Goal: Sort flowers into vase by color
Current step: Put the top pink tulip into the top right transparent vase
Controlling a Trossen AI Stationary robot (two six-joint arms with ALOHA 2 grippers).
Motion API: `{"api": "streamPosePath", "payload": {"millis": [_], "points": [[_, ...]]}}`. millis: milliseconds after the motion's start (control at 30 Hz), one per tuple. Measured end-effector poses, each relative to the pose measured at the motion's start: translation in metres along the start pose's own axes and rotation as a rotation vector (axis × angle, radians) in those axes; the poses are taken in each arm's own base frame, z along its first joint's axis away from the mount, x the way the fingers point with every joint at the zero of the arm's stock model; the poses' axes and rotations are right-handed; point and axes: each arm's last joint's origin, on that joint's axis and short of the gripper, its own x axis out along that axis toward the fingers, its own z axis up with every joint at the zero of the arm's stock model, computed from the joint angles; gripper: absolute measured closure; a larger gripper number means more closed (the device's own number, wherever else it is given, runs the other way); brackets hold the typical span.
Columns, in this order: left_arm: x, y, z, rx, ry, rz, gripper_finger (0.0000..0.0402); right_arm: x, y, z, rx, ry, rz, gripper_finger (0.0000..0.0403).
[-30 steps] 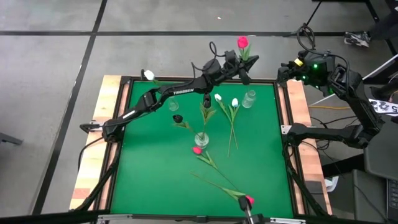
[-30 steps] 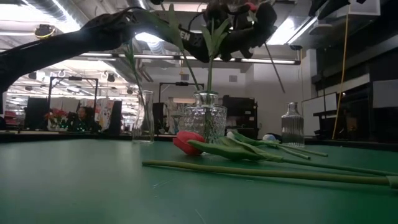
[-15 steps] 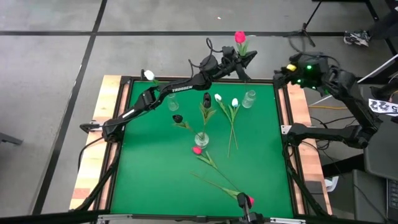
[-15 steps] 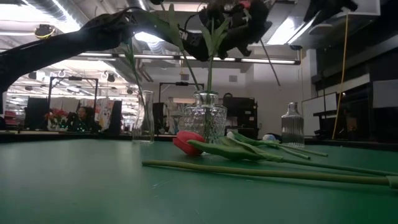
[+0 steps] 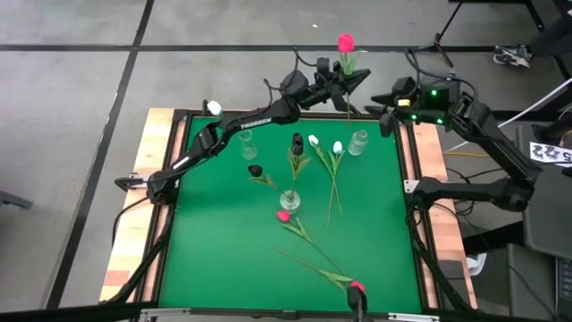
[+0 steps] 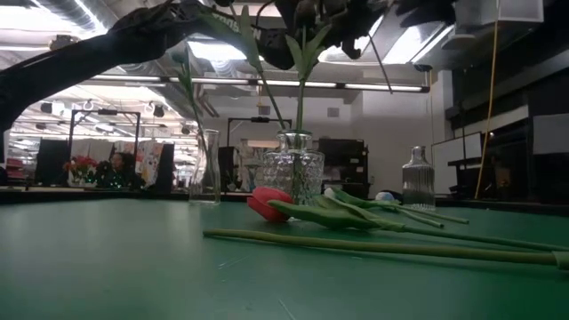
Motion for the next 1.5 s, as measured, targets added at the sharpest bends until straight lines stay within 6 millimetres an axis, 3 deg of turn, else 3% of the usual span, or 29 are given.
{"api": "streamPosePath", "payload": {"millis": [267, 533, 733, 1500], "points": [[0.002, -0.010, -0.007, -0.029, 0.029, -0.043, 0.0401, 0.032, -0.003, 0.005, -0.010, 0.028, 0.030, 0.0148], [0.003, -0.011, -0.008, -0.044, 0.041, -0.059, 0.0401, 0.049, -0.005, 0.007, -0.023, 0.030, 0.040, 0.0141], [0.003, -0.015, -0.010, -0.048, 0.044, -0.069, 0.0401, 0.050, -0.005, 0.010, -0.028, -0.001, 0.041, 0.0143], [0.003, -0.015, -0.012, -0.056, 0.045, -0.069, 0.0401, 0.063, -0.007, 0.008, -0.079, 0.040, 0.025, 0.0335]]}}
